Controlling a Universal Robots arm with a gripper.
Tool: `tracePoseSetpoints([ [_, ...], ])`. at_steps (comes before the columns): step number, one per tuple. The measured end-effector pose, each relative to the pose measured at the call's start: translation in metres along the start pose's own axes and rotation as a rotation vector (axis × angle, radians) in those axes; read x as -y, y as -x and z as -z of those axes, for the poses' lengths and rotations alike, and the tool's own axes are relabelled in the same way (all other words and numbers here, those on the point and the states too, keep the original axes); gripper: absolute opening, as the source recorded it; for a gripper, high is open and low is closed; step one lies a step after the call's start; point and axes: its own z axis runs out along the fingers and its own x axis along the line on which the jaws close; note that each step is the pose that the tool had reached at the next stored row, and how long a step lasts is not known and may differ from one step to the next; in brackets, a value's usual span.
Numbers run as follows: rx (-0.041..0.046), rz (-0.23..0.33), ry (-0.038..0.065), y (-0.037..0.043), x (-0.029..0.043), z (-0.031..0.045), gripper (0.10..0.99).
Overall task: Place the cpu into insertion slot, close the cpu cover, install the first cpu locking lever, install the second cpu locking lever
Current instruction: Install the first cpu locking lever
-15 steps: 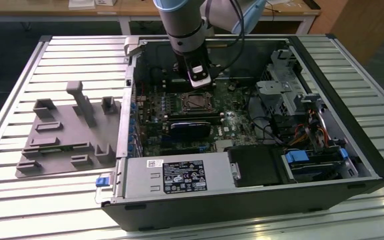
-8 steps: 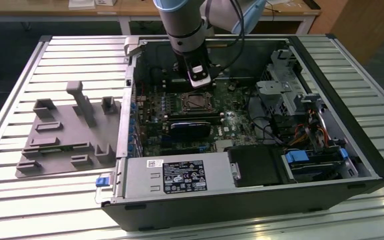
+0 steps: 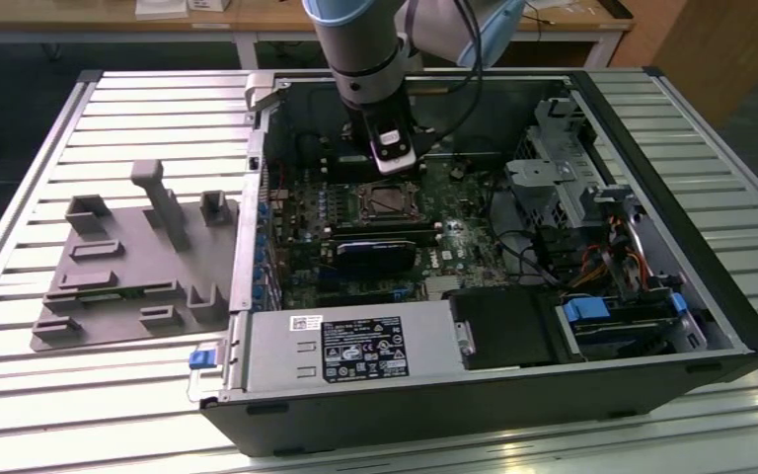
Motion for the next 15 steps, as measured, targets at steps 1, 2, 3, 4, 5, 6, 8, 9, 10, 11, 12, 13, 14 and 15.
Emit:
tracePoseSetpoints([
  [1, -0.0001, 0.000, 0.000, -0.0001, 0.0001, -0.0003, 0.102],
  [2, -0.0001, 0.000, 0.000, -0.0002, 0.0003, -0.0008, 0.102],
  [3, -0.0001, 0.000, 0.000, -0.0002, 0.0004, -0.0013, 0.102],
  [4, -0.0001, 0.000, 0.000, -0.0003, 0.0006, -0.0019, 0.102],
  [5, -0.0001, 0.000, 0.000, -0.0004, 0.0007, -0.0024, 0.102],
  [6, -0.0001, 0.000, 0.000, -0.0005, 0.0008, -0.0028, 0.102],
  [8, -0.0001, 0.000, 0.000, -0.0006, 0.0011, -0.0034, 0.102],
  [9, -0.0002, 0.000, 0.000, -0.0007, 0.0012, -0.0038, 0.102],
  [10, -0.0002, 0.001, 0.000, -0.0007, 0.0013, -0.0041, 0.102],
  [11, -0.0003, 0.001, 0.000, -0.0007, 0.0014, -0.0044, 0.102],
  [12, -0.0003, 0.001, 0.000, -0.0008, 0.0016, -0.0046, 0.102],
  [13, -0.0004, 0.002, 0.000, -0.0008, 0.0017, -0.0048, 0.102],
  [14, -0.0005, 0.002, 0.000, -0.0008, 0.0018, -0.0050, 0.102],
  [15, -0.0005, 0.003, -0.001, -0.0007, 0.0020, -0.0052, 0.102],
])
